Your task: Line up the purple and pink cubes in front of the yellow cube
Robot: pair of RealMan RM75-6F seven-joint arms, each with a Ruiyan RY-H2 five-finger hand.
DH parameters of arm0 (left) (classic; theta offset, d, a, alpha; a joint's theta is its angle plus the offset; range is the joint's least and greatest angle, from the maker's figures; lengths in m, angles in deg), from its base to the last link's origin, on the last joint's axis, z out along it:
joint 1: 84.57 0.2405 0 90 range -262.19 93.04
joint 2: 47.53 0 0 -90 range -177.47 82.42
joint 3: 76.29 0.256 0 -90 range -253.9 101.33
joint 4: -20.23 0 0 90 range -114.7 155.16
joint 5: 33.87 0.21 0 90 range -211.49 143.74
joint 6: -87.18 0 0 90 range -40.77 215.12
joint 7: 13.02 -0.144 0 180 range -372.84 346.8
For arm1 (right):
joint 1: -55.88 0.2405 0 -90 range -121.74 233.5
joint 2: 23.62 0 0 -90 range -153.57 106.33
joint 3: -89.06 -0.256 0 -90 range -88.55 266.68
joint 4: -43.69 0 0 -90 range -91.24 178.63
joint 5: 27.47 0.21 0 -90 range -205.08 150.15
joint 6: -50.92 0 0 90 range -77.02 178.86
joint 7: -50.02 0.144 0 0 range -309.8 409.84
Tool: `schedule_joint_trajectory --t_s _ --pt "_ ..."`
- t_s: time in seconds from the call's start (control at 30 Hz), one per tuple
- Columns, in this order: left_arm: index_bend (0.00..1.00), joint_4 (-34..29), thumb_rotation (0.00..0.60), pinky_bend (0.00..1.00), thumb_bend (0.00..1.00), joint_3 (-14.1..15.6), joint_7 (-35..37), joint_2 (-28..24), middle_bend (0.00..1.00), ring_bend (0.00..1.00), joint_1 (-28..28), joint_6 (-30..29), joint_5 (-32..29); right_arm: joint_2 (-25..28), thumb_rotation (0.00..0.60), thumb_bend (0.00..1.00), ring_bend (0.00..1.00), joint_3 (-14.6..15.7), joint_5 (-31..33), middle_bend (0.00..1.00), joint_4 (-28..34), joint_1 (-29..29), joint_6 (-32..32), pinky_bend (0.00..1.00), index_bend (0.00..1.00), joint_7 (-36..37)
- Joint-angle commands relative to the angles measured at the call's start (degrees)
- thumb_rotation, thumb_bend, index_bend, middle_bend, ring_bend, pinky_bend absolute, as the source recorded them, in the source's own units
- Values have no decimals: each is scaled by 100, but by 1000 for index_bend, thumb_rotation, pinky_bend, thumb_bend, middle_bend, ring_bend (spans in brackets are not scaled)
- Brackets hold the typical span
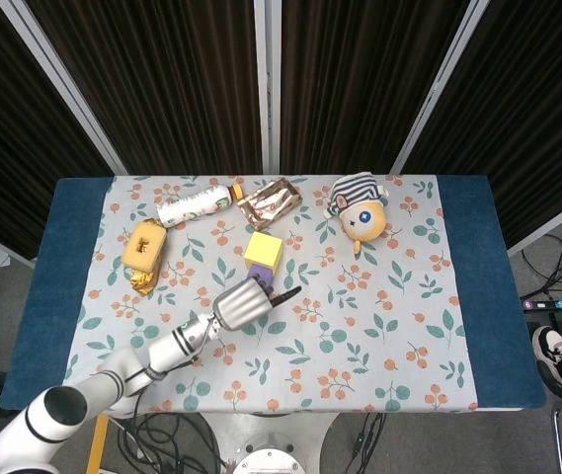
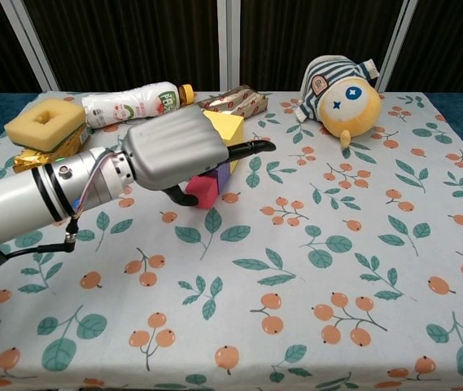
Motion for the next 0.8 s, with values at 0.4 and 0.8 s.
schedule_joint_trajectory --t_s 0.4,0.8 --pt "194 -4391 600 327 0 -932 169 -3213 356 306 2119 -1268 -2114 151 600 186 2 55 -96 84 -298 388 -633 136 0 829" --pt "196 -4790 600 232 0 -496 623 -4454 261 219 3645 -2078 -2341 -72 600 221 0 78 -217 57 -604 796 -1090 84 2 850"
